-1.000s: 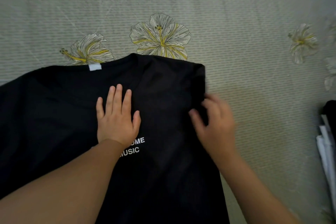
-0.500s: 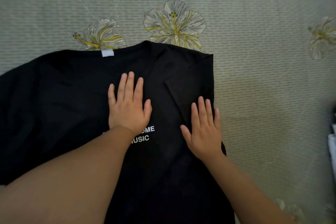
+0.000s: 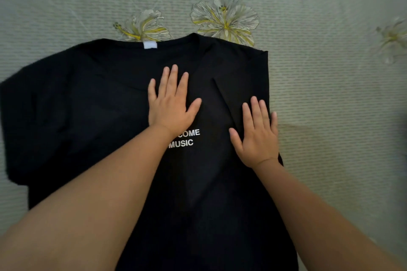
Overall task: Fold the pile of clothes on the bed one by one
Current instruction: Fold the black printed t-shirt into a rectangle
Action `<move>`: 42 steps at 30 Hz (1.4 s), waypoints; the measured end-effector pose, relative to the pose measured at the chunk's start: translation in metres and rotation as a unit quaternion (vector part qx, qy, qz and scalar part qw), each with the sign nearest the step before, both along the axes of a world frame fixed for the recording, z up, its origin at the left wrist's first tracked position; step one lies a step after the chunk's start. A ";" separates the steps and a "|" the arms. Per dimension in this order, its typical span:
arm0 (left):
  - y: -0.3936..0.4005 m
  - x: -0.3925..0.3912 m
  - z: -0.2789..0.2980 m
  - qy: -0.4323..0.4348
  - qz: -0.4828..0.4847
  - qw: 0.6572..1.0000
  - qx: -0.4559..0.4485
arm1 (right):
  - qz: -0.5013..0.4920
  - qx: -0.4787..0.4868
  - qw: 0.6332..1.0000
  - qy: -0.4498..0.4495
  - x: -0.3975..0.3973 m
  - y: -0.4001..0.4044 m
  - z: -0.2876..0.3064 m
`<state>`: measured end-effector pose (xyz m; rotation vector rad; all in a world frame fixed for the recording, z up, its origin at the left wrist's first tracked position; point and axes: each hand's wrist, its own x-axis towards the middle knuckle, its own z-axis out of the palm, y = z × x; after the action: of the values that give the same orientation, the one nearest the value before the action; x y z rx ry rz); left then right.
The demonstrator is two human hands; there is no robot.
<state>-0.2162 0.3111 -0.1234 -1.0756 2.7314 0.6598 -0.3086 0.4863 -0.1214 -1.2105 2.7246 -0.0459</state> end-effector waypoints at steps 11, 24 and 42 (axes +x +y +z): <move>-0.028 0.161 0.045 0.189 0.189 0.960 -0.082 | -0.010 0.125 0.989 0.080 0.041 -0.036 0.031; -0.087 0.221 0.029 0.104 0.480 0.858 0.147 | 0.154 -0.021 0.986 -0.053 0.158 -0.169 -0.007; -0.109 0.233 0.030 0.149 0.396 0.904 -0.054 | 0.136 -0.009 0.990 -0.045 0.162 -0.175 0.001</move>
<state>0.0168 0.2020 -0.0934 -2.3259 2.4922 0.8147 -0.1463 0.3114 -0.1202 -1.5331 2.4645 -0.0901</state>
